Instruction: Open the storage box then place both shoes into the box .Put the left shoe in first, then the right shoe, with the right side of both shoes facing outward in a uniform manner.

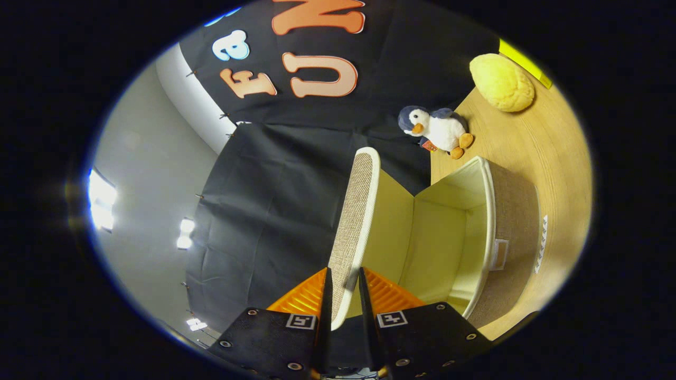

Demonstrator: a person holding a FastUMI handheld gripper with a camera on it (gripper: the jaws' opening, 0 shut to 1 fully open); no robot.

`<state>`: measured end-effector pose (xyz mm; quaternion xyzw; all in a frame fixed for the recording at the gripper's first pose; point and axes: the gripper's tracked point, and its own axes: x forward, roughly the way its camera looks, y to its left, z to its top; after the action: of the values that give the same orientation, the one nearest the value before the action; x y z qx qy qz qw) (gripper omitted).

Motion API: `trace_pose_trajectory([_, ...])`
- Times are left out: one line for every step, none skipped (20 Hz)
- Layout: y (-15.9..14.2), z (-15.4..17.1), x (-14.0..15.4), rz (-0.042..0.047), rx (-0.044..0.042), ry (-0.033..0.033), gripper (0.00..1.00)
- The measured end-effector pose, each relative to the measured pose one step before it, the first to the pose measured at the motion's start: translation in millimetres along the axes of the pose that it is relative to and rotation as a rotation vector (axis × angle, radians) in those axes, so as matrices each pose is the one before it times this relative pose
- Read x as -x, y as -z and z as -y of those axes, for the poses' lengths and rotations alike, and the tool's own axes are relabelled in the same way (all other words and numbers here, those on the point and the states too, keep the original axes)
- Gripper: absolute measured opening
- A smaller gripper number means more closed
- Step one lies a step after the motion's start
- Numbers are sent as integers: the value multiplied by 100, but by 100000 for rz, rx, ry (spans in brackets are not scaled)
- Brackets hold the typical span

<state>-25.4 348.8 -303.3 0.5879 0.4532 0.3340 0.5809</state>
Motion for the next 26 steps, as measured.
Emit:
trace_pose_trajectory([297,-202,-1078,-1607,355,1233,28])
trace_pose_trajectory([514,-170,-881,-1589,-561,681,28])
trace_pose_trajectory([425,-239,-963,-1378,103,338,28])
trace_pose_trajectory([403,214,-879,-595,448,2578,28])
trace_pose_trajectory([73,867,-782,585,64,4637,27])
trace_pose_trajectory([115,159,-897,-394,-213,1333,14])
trace_pose_trajectory([23,-555,-428,385,-1700,-1925,12])
trace_pose_trajectory([-52,-1066,-489,914,-1744,-2585,11])
trace_pose_trajectory([-127,-947,-478,764,-142,-2511,11])
trace_pose_trajectory([40,-625,-554,330,965,-677,11])
trace_pose_trajectory([168,-251,-587,-379,1527,104,11])
trace_pose_trajectory([310,-87,-626,-892,1186,755,11])
trace_pose_trajectory([279,-279,-542,-706,541,-347,11])
trace_pose_trajectory([129,-289,-487,236,-32,-173,11])
trace_pose_trajectory([-60,-173,-547,1120,-179,313,11])
trace_pose_trajectory([-12,-303,-451,984,383,-317,11])
trace_pose_trajectory([-89,-325,-585,721,561,-351,12])
trace_pose_trajectory([245,-255,-378,62,545,-245,17])
trace_pose_trajectory([192,-127,-309,79,138,-573,19])
trace_pose_trajectory([267,-286,-493,-665,352,-135,23])
trace_pose_trajectory([114,-248,-550,-590,485,63,24])
trace_pose_trajectory([140,-223,-233,-403,1170,145,25])
trace_pose_trajectory([161,127,18,-189,1815,791,25])
trace_pose_trajectory([164,209,302,142,2131,1195,27])
trace_pose_trajectory([-48,442,342,349,2302,1890,28])
trace_pose_trajectory([-32,500,475,354,2231,2005,33])
